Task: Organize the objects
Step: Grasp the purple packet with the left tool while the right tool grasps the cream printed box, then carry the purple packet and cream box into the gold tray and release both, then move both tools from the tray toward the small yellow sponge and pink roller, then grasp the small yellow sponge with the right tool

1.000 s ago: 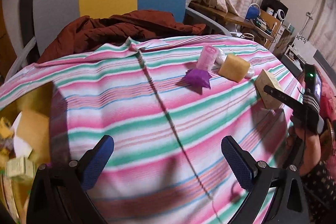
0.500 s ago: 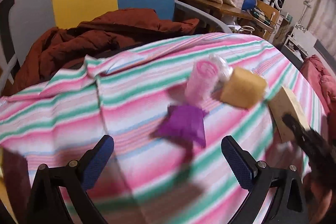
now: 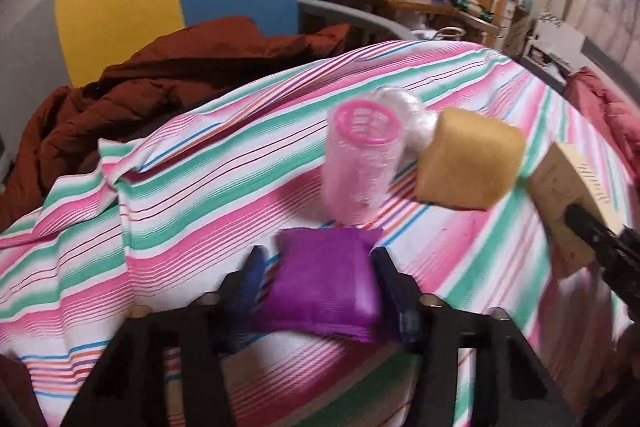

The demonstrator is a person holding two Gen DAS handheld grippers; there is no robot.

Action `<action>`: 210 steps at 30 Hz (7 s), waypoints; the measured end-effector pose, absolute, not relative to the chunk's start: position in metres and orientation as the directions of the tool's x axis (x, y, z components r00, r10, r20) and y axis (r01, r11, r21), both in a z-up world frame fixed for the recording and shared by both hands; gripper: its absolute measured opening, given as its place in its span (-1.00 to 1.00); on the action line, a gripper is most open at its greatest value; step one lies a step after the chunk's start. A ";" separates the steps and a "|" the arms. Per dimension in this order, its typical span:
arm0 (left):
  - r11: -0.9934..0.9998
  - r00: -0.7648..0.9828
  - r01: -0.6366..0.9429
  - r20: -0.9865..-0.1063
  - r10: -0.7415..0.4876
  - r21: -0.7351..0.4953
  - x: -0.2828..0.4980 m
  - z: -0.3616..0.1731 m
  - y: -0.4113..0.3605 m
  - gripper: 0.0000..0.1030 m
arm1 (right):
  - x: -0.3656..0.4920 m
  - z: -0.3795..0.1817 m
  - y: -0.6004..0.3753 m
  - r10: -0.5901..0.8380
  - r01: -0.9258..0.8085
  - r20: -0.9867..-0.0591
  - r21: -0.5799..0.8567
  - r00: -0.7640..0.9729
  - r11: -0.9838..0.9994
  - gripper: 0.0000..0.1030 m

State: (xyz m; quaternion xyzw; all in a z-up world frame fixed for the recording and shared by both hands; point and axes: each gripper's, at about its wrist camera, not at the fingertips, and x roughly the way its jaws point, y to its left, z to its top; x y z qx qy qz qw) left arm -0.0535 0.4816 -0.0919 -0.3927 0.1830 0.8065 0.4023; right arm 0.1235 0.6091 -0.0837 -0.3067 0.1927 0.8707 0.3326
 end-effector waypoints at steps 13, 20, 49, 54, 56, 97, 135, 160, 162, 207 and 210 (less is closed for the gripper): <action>-0.631 -0.466 -0.775 -0.703 0.538 0.031 -0.023 -0.078 0.443 -0.02 | 0.123 -0.082 0.607 0.474 -0.700 -0.663 0.108 -0.580 -0.706 0.00; -0.642 -0.512 -0.764 -0.662 0.547 0.060 0.000 -0.073 0.414 -0.02 | 0.131 -0.072 0.599 0.507 -0.698 -0.610 0.109 -0.609 -0.708 -0.01; -0.696 -0.512 -0.716 -0.637 0.576 -0.054 0.051 -0.061 0.308 -0.02 | 0.117 -0.054 0.455 0.220 -0.417 -0.649 0.165 -0.728 -0.894 -0.01; -0.680 -0.528 -0.733 -0.610 0.591 -0.024 0.070 -0.051 0.288 -0.02 | 0.117 -0.047 0.435 0.168 -0.377 -0.652 0.195 -0.739 -0.905 -0.01; -0.688 -0.537 -0.725 -0.602 0.591 -0.029 0.075 -0.047 0.273 -0.02 | 0.117 -0.045 0.427 0.144 -0.359 -0.654 0.207 -0.743 -0.910 -0.01; -0.939 -0.665 -0.226 -0.664 0.342 -0.257 -0.002 -0.038 0.018 0.35 | 0.056 -0.008 0.199 -0.237 0.153 -0.815 0.184 -0.529 -0.971 0.01; -0.970 -0.755 -0.073 -0.623 0.205 -0.231 0.019 -0.009 0.010 1.00 | 0.048 0.011 0.231 -0.291 0.101 -0.702 0.300 -0.650 -0.948 -0.32; -0.896 -0.602 -0.412 -0.690 0.402 -0.162 0.030 -0.004 0.151 1.00 | 0.067 -0.032 0.412 0.065 -0.347 -0.794 0.188 -0.604 -0.919 -0.23; -0.885 -0.584 -0.438 -0.698 0.414 -0.158 0.031 -0.004 0.163 1.00 | 0.070 -0.035 0.423 0.082 -0.366 -0.792 0.185 -0.604 -0.912 -0.23; -0.815 -0.480 -0.568 -0.758 0.441 -0.115 0.044 -0.013 0.241 1.00 | 0.043 -0.058 0.553 0.253 -0.470 -0.741 0.095 -0.622 -0.878 0.41; -0.812 -0.487 -0.574 -0.753 0.442 -0.106 0.041 -0.009 0.246 1.00 | 0.035 -0.072 0.559 0.195 -0.477 -0.754 0.174 -0.627 -0.862 0.41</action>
